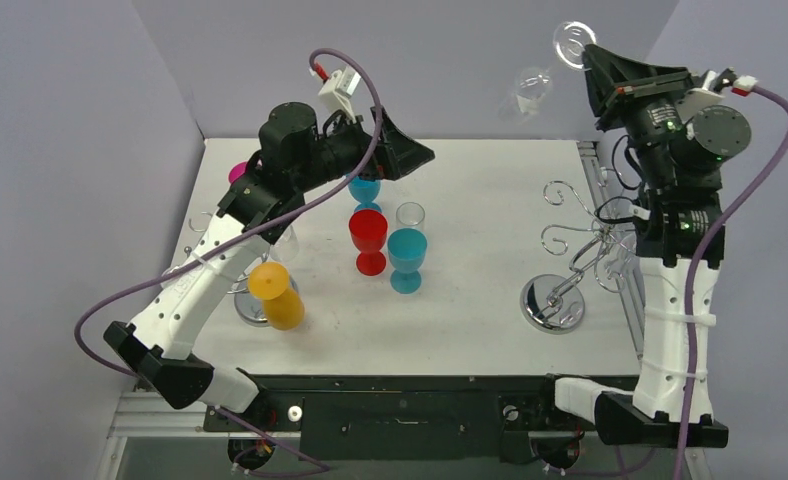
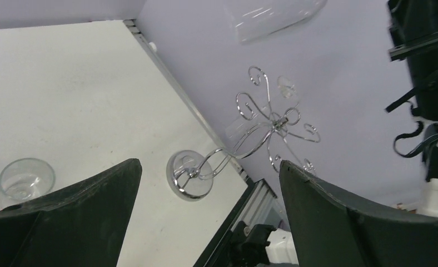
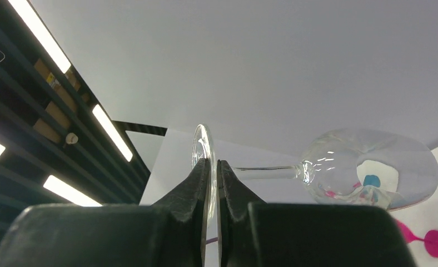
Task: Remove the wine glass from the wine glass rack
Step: Place the wine glass at the center of the board.
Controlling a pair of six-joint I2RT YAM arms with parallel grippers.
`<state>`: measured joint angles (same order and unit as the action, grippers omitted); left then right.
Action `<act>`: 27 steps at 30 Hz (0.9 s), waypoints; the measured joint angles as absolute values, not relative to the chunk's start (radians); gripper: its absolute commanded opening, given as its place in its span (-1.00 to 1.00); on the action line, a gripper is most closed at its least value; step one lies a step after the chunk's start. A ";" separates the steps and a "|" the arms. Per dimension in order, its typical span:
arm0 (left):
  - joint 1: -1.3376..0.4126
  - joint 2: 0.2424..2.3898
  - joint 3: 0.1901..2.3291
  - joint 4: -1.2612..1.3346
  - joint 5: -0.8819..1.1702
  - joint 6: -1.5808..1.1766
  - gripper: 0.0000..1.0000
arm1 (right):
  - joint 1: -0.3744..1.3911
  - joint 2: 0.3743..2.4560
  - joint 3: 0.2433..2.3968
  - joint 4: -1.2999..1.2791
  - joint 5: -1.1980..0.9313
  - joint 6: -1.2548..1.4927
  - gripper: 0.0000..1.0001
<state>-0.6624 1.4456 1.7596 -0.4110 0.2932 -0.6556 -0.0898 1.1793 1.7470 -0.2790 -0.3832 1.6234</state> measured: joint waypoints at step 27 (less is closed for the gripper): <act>-0.532 1.473 1.534 0.359 0.529 -1.228 0.78 | 0.216 1.250 1.596 0.052 -0.318 1.874 -1.00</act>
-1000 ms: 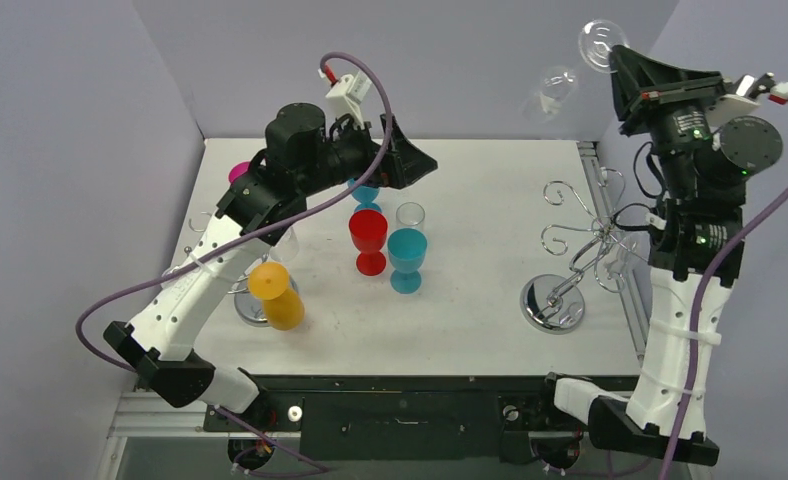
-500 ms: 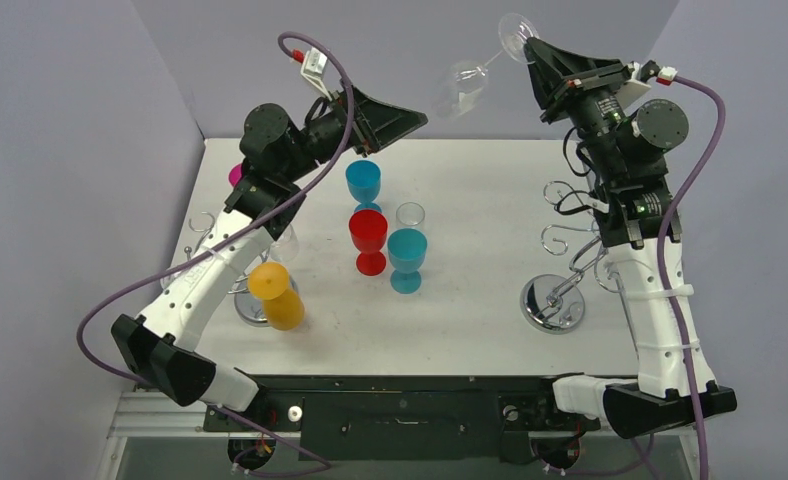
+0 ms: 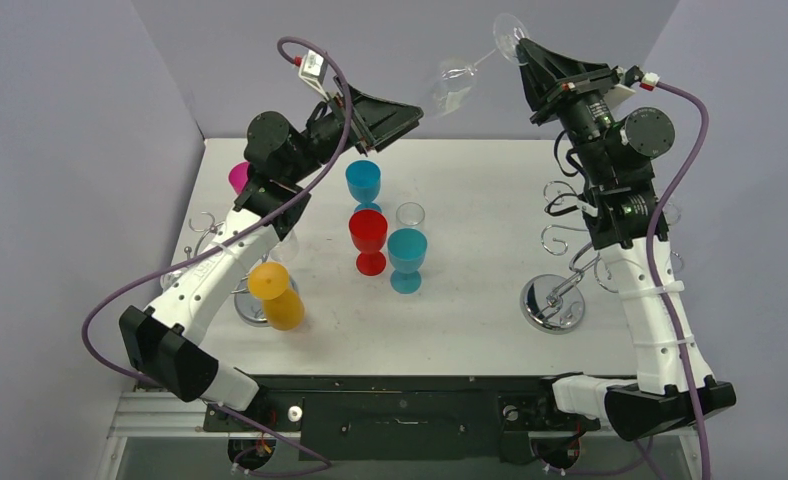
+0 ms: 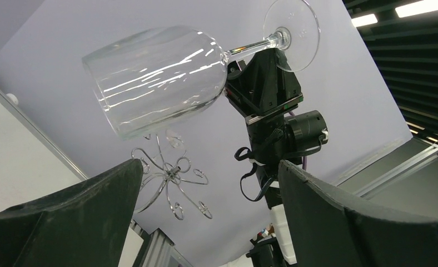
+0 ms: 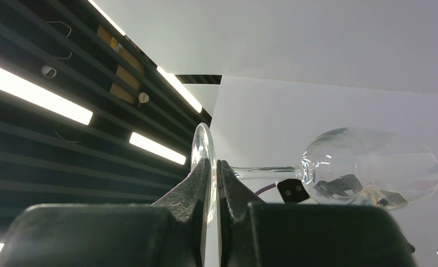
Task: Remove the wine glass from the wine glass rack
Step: Place the wine glass at the center of the board.
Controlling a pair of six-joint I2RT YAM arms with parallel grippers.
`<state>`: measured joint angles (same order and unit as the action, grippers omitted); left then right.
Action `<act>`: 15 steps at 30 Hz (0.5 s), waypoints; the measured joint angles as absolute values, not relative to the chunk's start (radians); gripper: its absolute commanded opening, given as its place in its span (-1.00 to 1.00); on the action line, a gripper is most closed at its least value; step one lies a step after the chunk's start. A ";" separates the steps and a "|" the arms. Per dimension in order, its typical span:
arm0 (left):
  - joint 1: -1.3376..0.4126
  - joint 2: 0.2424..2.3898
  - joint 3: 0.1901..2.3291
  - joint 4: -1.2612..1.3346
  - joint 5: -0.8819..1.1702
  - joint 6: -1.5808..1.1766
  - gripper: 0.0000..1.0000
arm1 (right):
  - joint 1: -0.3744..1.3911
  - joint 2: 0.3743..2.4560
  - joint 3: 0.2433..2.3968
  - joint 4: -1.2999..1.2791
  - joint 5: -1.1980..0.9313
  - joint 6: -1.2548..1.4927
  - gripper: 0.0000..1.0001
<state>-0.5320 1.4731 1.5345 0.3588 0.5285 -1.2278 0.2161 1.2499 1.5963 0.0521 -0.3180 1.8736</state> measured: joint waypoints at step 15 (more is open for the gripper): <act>-0.529 1.522 1.532 0.393 0.516 -1.256 0.68 | 0.218 1.202 1.566 0.078 -0.340 1.896 -1.00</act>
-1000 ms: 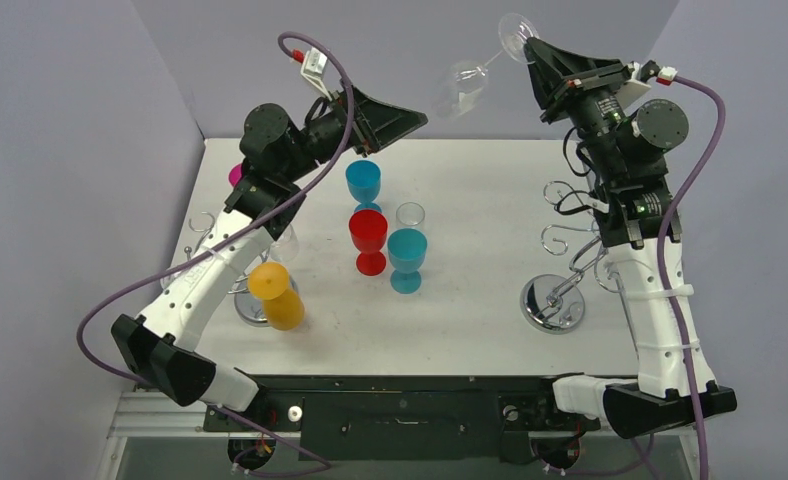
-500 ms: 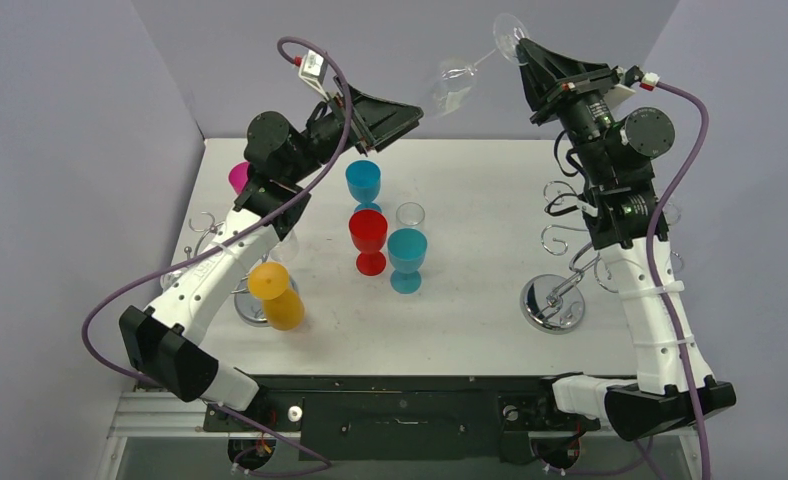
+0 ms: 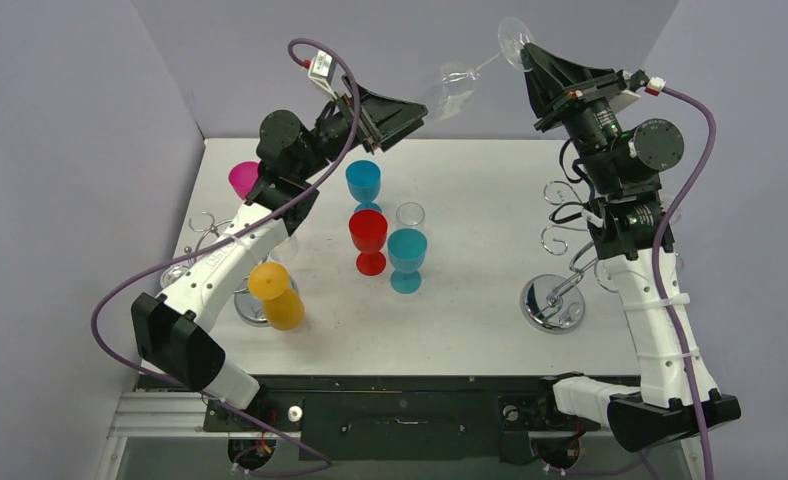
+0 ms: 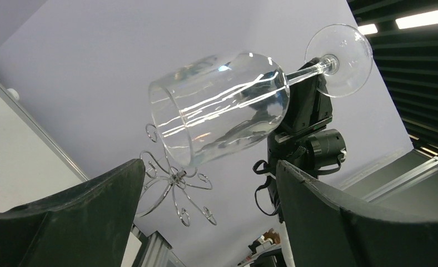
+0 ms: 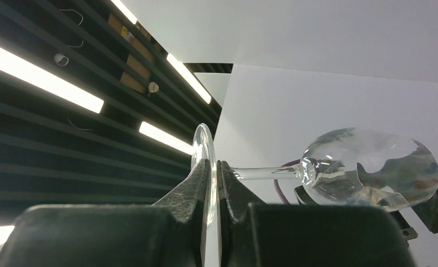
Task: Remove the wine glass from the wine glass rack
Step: Place the wine glass at the center of the board.
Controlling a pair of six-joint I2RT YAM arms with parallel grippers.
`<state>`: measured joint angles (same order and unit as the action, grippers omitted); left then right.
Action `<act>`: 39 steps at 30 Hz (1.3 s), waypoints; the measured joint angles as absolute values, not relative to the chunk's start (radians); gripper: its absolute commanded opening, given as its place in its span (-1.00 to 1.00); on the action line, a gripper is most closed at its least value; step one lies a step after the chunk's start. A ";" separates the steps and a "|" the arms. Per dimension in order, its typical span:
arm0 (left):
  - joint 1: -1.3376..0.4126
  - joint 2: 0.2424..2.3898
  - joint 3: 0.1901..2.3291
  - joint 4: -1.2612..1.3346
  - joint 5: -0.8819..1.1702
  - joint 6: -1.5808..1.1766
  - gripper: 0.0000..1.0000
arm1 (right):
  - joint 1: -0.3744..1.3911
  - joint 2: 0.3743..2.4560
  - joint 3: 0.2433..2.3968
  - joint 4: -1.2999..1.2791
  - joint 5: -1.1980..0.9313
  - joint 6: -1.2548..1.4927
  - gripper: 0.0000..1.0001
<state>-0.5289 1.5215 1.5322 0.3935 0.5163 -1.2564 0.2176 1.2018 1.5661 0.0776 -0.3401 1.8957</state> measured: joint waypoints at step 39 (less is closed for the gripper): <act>-0.615 1.469 1.557 0.759 0.527 -1.419 -1.00 | 0.204 1.179 1.426 0.400 -0.472 2.136 -1.00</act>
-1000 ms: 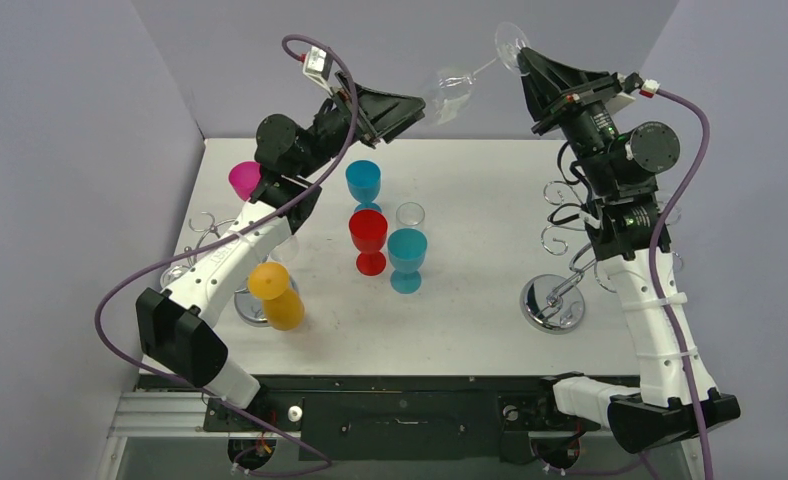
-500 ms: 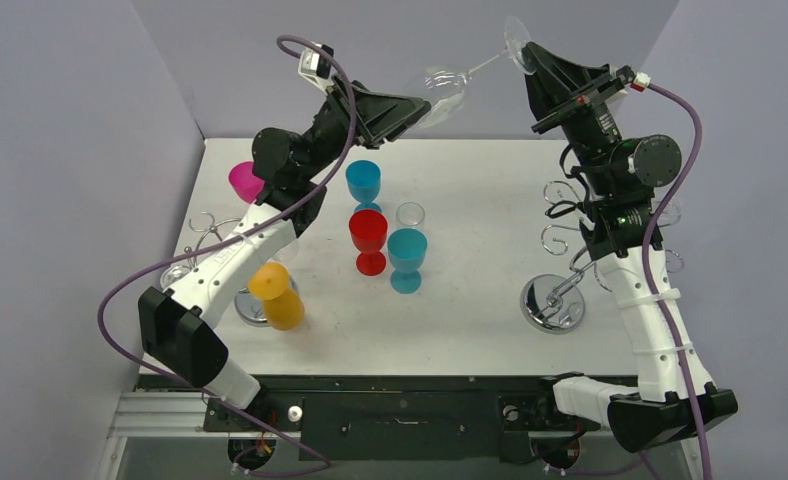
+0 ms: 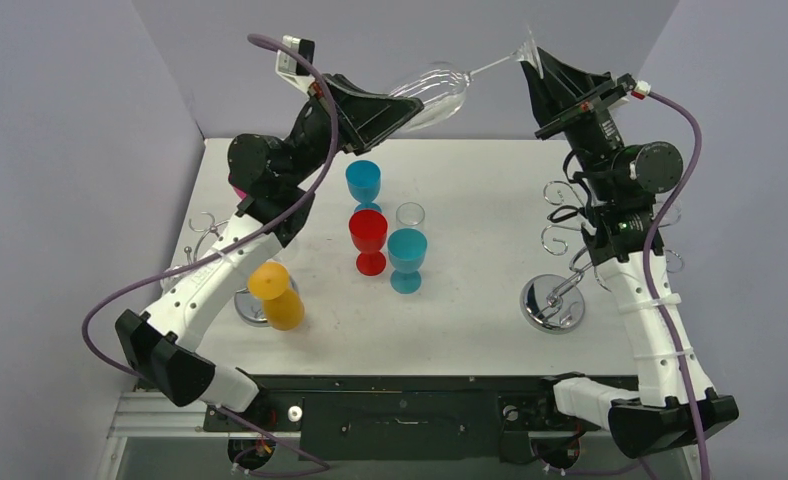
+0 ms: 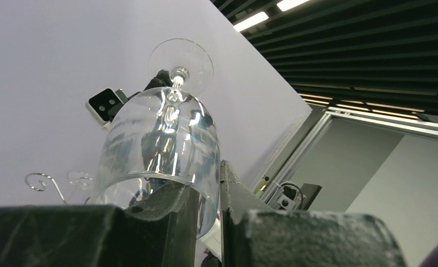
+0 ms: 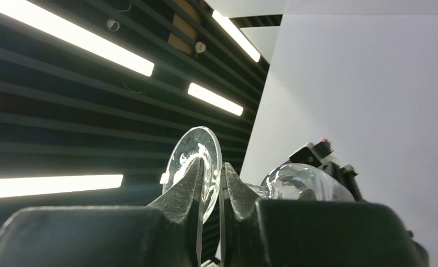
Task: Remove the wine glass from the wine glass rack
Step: Place the wine glass at the center of the board.
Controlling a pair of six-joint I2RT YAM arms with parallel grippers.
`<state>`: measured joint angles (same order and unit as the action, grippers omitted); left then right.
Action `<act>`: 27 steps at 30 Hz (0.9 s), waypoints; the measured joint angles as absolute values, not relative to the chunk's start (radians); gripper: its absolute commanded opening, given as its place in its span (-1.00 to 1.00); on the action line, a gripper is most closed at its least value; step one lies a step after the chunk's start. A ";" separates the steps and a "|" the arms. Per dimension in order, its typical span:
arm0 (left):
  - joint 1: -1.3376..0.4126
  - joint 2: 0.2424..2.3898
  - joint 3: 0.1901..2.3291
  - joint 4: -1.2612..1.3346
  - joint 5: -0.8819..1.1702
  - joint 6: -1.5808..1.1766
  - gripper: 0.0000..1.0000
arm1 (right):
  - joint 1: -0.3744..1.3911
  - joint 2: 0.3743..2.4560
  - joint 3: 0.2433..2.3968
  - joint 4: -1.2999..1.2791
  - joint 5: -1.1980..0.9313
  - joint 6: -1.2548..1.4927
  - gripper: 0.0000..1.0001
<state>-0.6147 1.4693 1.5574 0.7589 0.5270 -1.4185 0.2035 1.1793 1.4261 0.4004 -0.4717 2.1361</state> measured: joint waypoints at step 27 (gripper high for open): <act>-0.728 1.327 1.734 -0.279 0.218 -0.815 -1.00 | 0.198 1.066 1.603 -0.436 -0.411 1.246 0.09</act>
<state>-0.7280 1.3273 1.7336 -0.2790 0.2184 -0.8146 0.1982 1.0657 1.6032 -0.4362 -0.4110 1.2465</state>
